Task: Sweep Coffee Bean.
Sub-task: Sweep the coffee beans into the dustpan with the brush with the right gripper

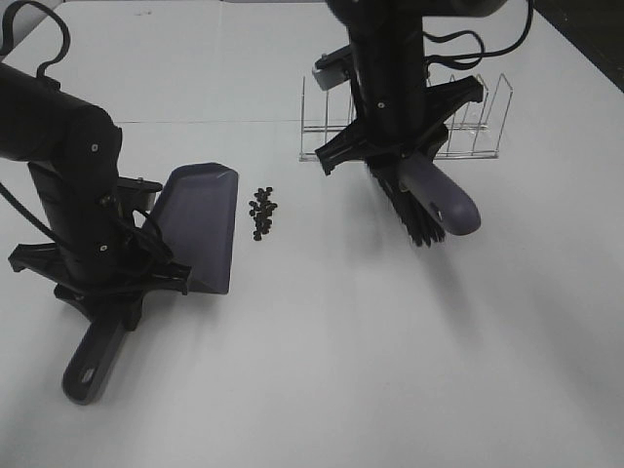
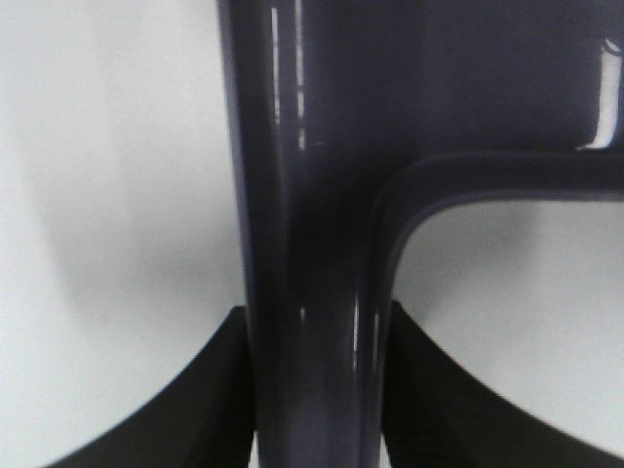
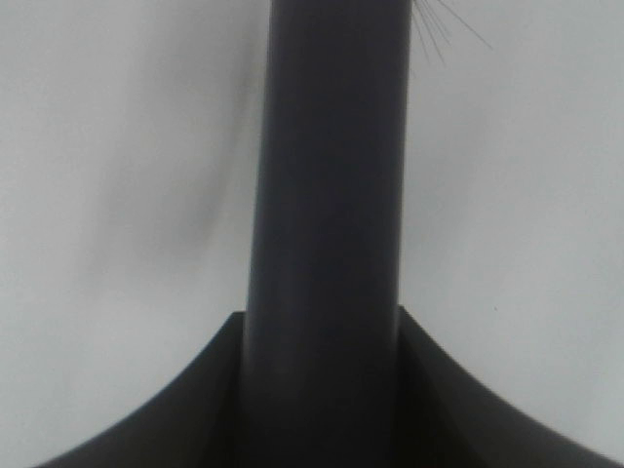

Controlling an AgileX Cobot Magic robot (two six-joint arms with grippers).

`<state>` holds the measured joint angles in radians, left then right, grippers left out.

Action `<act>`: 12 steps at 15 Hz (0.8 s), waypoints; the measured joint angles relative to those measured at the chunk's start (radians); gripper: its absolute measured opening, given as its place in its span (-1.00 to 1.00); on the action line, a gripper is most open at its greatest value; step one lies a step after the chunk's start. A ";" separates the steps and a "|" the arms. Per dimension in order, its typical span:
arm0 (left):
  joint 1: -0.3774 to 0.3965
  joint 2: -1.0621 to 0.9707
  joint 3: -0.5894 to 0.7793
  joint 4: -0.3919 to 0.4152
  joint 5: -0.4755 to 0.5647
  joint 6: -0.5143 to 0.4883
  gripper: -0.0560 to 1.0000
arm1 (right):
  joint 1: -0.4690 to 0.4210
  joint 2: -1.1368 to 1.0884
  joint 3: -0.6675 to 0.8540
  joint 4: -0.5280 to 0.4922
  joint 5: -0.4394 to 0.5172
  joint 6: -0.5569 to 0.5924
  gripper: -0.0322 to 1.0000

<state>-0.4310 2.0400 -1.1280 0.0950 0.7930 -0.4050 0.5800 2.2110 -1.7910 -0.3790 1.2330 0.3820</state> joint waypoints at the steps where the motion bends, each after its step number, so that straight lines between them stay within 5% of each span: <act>1: 0.000 0.001 -0.001 -0.008 -0.002 0.006 -0.24 | 0.009 0.029 -0.026 -0.013 -0.002 0.003 -0.32; 7: 0.000 0.013 -0.009 -0.023 -0.003 0.025 -0.24 | 0.144 0.215 -0.208 0.025 -0.005 -0.037 -0.32; 12: 0.000 0.015 -0.010 -0.032 -0.004 0.031 -0.24 | 0.198 0.318 -0.394 0.234 -0.005 -0.101 -0.32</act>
<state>-0.4310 2.0550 -1.1380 0.0630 0.7890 -0.3740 0.7780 2.5290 -2.1850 -0.1450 1.2280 0.2810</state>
